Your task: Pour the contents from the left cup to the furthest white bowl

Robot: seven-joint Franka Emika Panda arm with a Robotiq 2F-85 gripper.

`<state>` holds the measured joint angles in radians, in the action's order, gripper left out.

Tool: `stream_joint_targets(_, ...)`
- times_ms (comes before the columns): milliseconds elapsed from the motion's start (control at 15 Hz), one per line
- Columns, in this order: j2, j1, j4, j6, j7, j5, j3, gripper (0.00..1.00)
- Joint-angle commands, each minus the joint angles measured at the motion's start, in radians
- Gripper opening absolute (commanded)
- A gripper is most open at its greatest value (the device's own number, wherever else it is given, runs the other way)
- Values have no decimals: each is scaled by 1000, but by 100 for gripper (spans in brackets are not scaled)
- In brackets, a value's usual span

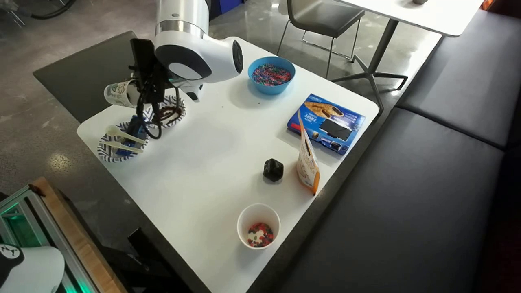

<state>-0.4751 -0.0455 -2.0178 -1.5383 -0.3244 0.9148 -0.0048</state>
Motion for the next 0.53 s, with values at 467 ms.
stream_joint_targets(467,-104,-50,116,187,-117,27,14,0)
